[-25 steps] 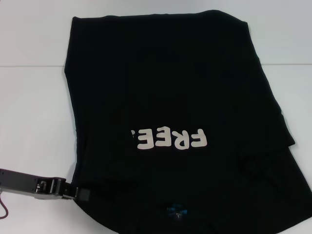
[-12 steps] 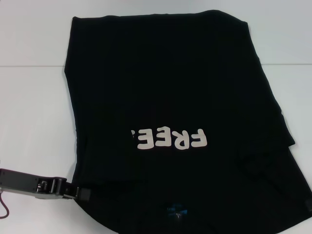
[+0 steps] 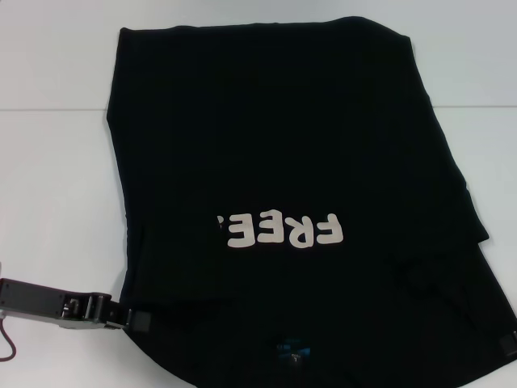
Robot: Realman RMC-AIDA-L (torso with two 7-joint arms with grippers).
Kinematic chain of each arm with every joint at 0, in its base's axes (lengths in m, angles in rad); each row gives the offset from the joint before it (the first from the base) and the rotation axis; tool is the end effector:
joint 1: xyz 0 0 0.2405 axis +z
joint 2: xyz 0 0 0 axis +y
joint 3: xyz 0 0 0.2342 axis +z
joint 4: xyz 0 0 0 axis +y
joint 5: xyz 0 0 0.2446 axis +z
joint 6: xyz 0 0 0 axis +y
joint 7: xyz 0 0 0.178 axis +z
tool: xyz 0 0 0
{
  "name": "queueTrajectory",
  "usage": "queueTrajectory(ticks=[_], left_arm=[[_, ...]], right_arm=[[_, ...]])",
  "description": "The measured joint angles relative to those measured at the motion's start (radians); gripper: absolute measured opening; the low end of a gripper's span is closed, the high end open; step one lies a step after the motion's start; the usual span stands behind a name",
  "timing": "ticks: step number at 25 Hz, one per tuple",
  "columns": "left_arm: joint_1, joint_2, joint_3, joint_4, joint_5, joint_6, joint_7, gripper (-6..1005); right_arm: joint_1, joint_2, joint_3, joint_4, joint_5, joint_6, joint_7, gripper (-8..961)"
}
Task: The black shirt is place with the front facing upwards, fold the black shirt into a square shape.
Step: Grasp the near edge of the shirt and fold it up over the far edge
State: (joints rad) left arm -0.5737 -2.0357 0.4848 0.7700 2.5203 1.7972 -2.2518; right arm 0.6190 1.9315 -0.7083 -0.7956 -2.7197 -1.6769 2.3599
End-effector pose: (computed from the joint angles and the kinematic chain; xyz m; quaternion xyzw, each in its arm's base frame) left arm -0.2969 0.3211 0.0161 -0.7938 -0.6020 -0.0871 0.0011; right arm 0.3336 0.3438 0.0515 -0.7910 0.5933 -0.1125 0.0984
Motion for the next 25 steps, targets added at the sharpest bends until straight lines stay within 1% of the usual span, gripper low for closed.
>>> queueTrajectory(ticks=[5,15,25], left_arm=[[0.000,0.000,0.000,0.000,0.000,-0.004,0.000,44],[0.000,0.002,0.000,-0.009,0.000,-0.007,0.000,45],[-0.001,0.002,0.000,-0.009,0.000,-0.008,0.000,45]], right_arm=[[0.001,0.000,0.000,0.002,0.000,0.005,0.000,624],[0.016,0.012,0.000,0.010,0.000,0.005,0.001,625],[0.024,0.012,-0.002,0.030,-0.012,0.009,0.001,625]])
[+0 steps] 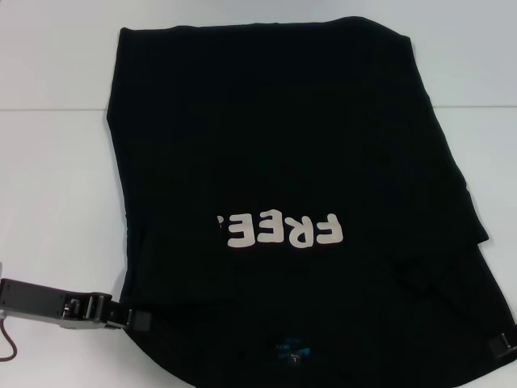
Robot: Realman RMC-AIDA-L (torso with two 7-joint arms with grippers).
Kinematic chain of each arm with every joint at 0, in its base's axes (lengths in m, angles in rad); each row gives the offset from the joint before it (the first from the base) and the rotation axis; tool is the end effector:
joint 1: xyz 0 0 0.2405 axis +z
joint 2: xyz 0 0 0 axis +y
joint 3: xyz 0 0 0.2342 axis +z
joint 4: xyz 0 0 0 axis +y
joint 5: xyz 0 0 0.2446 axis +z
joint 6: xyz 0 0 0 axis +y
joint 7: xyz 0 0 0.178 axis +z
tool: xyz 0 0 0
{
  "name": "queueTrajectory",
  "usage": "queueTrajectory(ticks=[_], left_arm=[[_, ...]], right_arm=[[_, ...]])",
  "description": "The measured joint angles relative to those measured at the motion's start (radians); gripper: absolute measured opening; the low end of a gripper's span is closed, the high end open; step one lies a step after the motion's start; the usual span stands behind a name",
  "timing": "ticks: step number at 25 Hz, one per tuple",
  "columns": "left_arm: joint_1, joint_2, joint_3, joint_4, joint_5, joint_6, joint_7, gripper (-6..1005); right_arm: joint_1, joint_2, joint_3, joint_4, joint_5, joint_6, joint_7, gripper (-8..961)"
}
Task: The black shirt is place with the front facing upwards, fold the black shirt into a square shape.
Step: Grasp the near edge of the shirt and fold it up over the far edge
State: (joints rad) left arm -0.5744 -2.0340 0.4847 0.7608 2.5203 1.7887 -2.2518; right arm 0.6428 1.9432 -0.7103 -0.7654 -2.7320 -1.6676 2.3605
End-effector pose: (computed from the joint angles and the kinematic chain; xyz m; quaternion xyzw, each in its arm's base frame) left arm -0.2980 0.3216 0.0149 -0.7924 -0.6037 -0.0875 0.0022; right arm 0.3285 0.3457 0.0403 -0.7940 0.5902 -0.1167 0.0867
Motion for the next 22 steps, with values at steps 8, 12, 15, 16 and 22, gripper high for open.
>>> queueTrajectory(ticks=[8,12,15,16,22], left_arm=[[-0.003,0.000,0.000,0.000,0.000,0.000,0.000,46],[-0.004,0.000,0.000,0.000,0.000,0.000,-0.002,46],[-0.004,0.000,-0.001,0.000,0.000,0.000,-0.003,47],[-0.005,0.000,-0.001,0.000,-0.001,0.000,-0.003,47],[-0.009,0.000,-0.003,0.000,-0.002,0.000,-0.003,47]], right_arm=[[-0.002,-0.001,0.002,0.001,-0.001,0.004,-0.001,625],[0.003,0.003,0.002,0.010,0.002,0.008,-0.005,624],[0.006,0.006,0.005,0.012,0.003,0.008,-0.006,622],[0.007,0.007,0.007,0.013,0.004,0.008,-0.006,622],[0.016,0.010,0.010,0.013,0.009,0.007,-0.009,618]])
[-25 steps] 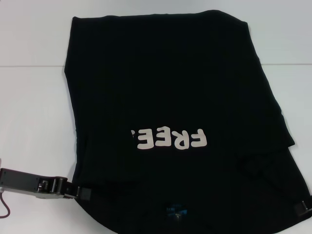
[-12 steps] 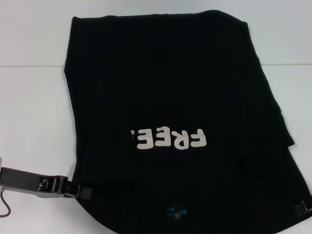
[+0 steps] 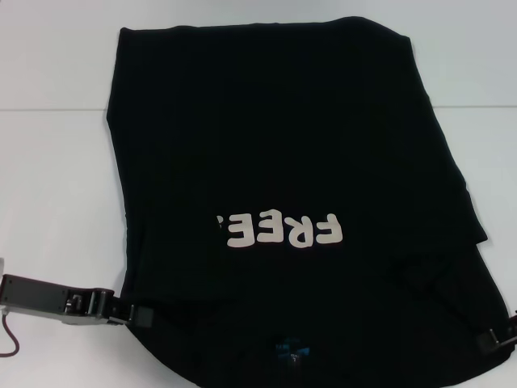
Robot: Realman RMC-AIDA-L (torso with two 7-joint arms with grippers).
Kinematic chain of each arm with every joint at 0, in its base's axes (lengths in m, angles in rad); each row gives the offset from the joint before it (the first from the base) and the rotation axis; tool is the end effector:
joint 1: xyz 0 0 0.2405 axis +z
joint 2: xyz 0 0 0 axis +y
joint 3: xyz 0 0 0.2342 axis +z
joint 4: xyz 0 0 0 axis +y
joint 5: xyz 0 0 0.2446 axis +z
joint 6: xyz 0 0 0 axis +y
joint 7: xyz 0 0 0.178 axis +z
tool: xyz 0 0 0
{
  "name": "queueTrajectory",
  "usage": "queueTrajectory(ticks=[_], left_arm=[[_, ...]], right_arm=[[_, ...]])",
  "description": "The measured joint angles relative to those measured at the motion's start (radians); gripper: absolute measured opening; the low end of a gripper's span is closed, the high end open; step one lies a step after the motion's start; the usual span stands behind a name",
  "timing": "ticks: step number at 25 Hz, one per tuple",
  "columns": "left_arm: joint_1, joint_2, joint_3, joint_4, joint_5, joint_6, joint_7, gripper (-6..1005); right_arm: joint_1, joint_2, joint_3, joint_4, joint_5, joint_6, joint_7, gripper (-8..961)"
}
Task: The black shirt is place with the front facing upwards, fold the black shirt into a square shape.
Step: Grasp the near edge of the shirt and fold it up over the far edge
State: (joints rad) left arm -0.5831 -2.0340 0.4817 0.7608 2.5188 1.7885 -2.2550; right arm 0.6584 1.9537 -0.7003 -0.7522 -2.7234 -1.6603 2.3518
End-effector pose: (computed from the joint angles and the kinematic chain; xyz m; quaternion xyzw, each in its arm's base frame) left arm -0.2951 0.3244 0.0153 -0.7936 -0.6018 -0.0895 0.0022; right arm 0.3218 0.3494 0.0331 -0.8001 0.5849 -0.1064 0.0804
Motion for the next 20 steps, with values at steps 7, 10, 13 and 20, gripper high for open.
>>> queueTrajectory(ticks=[7,10,13,20], left_arm=[[-0.001,0.001,0.000,0.000,0.000,0.000,0.000,48],[-0.001,0.001,-0.001,0.000,0.000,-0.001,0.000,48],[-0.001,0.002,-0.002,0.000,0.000,-0.001,0.000,48],[-0.003,0.002,-0.002,0.000,0.000,-0.001,-0.001,49]], right_arm=[[0.008,0.002,-0.006,0.014,0.002,0.001,-0.001,602],[0.009,0.002,-0.008,0.015,0.001,0.003,-0.002,587],[0.010,0.002,-0.008,0.014,0.000,0.003,-0.001,573],[0.009,0.002,-0.005,0.005,-0.006,0.010,0.006,540]])
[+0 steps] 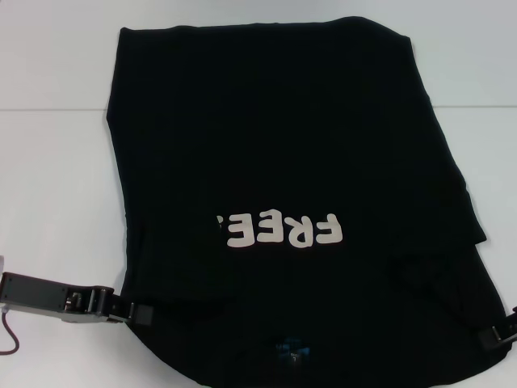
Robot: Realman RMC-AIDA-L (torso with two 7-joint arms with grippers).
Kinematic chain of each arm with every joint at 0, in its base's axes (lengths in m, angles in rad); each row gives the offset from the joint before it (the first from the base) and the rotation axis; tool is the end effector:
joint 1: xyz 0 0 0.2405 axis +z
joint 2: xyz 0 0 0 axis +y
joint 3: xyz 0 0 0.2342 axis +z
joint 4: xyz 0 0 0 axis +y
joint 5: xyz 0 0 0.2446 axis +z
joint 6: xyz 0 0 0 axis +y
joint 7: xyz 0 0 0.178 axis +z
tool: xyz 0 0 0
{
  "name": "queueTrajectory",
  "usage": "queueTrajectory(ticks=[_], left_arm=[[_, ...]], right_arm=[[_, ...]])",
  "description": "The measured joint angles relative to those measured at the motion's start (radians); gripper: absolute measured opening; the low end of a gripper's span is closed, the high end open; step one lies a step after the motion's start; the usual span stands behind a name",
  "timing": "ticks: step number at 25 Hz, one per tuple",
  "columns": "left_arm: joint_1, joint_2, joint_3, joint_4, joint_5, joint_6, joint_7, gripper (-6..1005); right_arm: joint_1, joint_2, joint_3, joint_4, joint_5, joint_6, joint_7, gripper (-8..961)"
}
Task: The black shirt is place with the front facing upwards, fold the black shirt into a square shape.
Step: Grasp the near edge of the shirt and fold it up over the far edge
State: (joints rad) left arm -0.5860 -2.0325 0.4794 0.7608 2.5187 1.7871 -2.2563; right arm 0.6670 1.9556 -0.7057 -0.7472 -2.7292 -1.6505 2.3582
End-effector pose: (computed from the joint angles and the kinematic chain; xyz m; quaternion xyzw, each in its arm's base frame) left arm -0.2947 0.3258 0.0161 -0.7937 -0.6015 -0.0903 0.0038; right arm 0.3204 0.3520 0.0313 -0.8004 0.5834 -0.1101 0.0828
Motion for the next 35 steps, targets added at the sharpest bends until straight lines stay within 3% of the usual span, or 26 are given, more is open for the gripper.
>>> queueTrajectory(ticks=[9,14,19,31,35], left_arm=[[-0.001,0.000,0.000,0.000,0.000,0.000,0.003,50],[-0.001,0.000,0.001,0.000,0.000,0.000,0.004,50],[-0.002,0.000,0.002,0.000,0.000,0.008,0.005,51],[0.010,0.005,0.014,0.000,0.152,0.135,0.008,52],[0.010,0.004,0.039,0.000,0.223,0.173,0.018,52]], right_arm=[[-0.001,0.000,-0.003,0.006,-0.006,0.006,0.002,317],[-0.001,0.000,-0.003,0.006,-0.015,0.006,0.002,80],[0.004,-0.003,-0.003,0.002,-0.017,-0.011,-0.008,54],[0.002,-0.047,-0.012,-0.002,-0.036,-0.258,-0.154,46],[0.000,-0.040,-0.018,0.004,-0.074,-0.284,-0.181,48]])
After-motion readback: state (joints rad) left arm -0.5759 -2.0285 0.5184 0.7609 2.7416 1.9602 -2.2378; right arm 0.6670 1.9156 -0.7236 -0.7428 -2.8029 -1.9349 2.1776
